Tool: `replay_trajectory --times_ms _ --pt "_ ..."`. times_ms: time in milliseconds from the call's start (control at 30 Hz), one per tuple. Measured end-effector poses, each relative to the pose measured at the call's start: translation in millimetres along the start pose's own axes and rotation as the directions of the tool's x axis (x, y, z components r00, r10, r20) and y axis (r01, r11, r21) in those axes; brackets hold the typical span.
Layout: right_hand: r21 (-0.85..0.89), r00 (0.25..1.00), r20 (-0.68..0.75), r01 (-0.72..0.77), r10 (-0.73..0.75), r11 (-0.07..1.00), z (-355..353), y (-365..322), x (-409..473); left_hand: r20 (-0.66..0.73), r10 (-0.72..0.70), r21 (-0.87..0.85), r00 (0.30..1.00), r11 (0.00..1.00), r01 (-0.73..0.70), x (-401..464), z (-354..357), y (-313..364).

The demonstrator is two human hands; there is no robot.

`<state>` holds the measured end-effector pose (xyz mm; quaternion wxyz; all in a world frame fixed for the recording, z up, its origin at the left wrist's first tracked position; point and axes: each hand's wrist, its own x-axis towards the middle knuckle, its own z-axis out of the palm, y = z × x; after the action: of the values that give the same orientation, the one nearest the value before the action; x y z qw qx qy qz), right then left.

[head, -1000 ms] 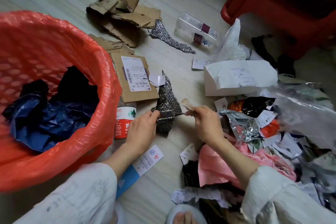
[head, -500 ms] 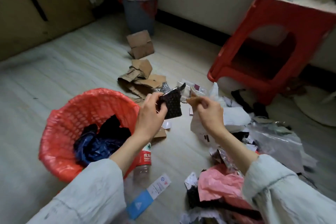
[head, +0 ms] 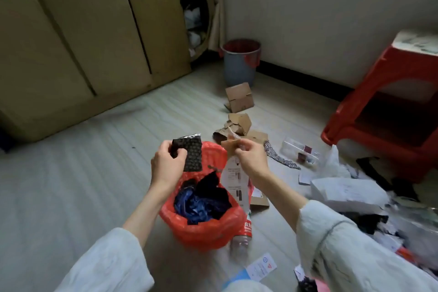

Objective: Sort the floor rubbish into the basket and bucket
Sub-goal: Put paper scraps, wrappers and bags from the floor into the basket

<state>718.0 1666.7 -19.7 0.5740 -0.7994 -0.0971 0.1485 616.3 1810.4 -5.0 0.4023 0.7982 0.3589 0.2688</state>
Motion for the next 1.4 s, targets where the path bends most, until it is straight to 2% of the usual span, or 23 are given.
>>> replay_trajectory --times_ms 133,233,300,400,467,533,633,700,800,900,1000,1100,1233,1400 --pt "-0.012 0.98 0.198 -0.012 0.014 1.0 20.7 7.3 -3.5 -0.01 -0.067 0.009 0.998 0.998 0.067 5.3 -9.0 -27.7" --pt "-0.191 0.946 0.314 -0.019 0.079 0.981 25.4 19.8 2.2 0.021 -0.094 0.071 0.995 0.993 0.092 11.5 -1.4 -44.2" --pt "-0.34 0.935 0.332 -0.002 0.122 0.941 25.5 25.8 8.7 0.077 -0.103 0.139 0.992 0.986 0.092 13.5 9.6 -56.4" --pt "-0.456 0.937 0.343 0.101 0.07 0.884 20.3 33.3 16.6 0.163 -0.07 0.234 0.984 0.972 0.03 9.9 27.5 -72.3" --pt "-0.538 0.946 0.322 0.161 0.026 0.827 13.9 39.8 21.1 0.251 -0.011 0.274 0.968 0.96 -0.06 5.9 40.9 -83.6" --pt "-0.634 0.946 0.324 0.241 -0.03 0.735 5.5 52.4 24.6 0.437 0.03 0.352 0.899 0.914 -0.202 1.3 56.0 -96.2" --pt "-0.71 0.916 0.401 0.332 -0.032 0.621 -8.8 74.4 28.3 0.738 0.007 0.388 0.674 0.813 -0.433 -5.8 78.8 -110.2" --pt "-0.723 0.883 0.467 0.359 0.034 0.591 -14.4 89.7 29.3 0.841 -0.047 0.385 0.54 0.753 -0.534 -9.1 93.2 -114.9" --pt "-0.733 0.854 0.52 0.458 -0.021 0.503 -14.9 112.2 32.7 0.884 -0.181 0.44 0.432 0.635 -0.635 -7.8 112.9 -125.7" --pt "-0.729 0.851 0.519 0.488 -0.078 0.48 -12.5 121.8 34.1 0.874 -0.205 0.48 0.441 0.502 -0.719 -0.1 127.7 -138.3" --pt "-0.688 0.874 0.482 0.42 -0.061 0.592 -8.5 126.1 31.8 0.839 -0.256 0.544 0.48 0.423 -0.724 11.5 143.8 -152.7" --pt "-0.676 0.888 0.459 0.364 -0.021 0.641 -4.2 128.2 30.0 0.813 -0.337 0.576 0.474 0.352 -0.738 16.3 151.2 -168.8" --pt "-0.667 0.891 0.453 0.349 -0.013 0.659 -3.5 131.5 32.1 0.804 -0.348 0.593 0.482 0.412 -0.691 17.8 154.0 -176.5" --pt "-0.626 0.88 0.475 0.341 -0.004 0.702 -9.3 134.8 28.3 0.815 -0.222 0.546 0.535 0.601 -0.583 17.0 142.8 -154.3"
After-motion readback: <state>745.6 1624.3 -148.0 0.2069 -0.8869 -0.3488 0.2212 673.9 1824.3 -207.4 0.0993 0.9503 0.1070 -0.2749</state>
